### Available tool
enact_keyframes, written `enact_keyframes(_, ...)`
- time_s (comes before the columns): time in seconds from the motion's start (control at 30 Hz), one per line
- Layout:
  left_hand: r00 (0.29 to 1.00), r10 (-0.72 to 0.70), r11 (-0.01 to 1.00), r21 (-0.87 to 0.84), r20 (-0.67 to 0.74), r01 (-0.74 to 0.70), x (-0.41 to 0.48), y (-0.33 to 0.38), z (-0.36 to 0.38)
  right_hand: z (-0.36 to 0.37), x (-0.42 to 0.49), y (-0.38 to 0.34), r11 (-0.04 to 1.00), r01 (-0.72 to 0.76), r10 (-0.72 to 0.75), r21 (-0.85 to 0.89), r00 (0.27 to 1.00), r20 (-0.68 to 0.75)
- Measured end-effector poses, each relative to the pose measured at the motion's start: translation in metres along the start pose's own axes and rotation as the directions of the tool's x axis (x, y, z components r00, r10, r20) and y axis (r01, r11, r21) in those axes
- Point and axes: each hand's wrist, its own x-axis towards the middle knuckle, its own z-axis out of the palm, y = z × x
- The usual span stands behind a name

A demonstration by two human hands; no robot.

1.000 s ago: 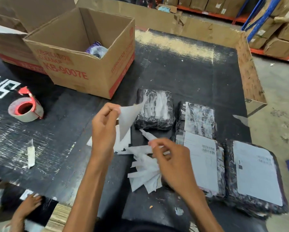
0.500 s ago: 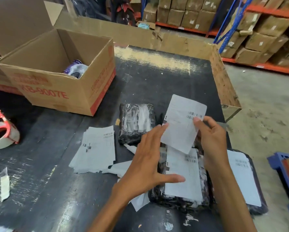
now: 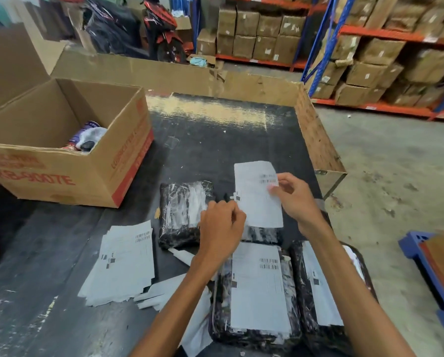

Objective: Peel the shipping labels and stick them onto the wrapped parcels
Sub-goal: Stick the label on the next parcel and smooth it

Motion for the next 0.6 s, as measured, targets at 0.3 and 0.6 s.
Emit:
enact_keyframes(0.3,0.973,-0.134,0.922,0.384,0.187,0.053,0.017,-0.011,0.026,0.012,0.036,0.064,0.820,-0.124,0.156,-0.558,0.988,0.009)
enact_keyframes(0.6,0.861,-0.297,0.825,0.565,0.414,0.013,0.040,-0.005,0.030,0.027,0.034,0.069,0.664,-0.161,0.131,-0.730,0.987,-0.098)
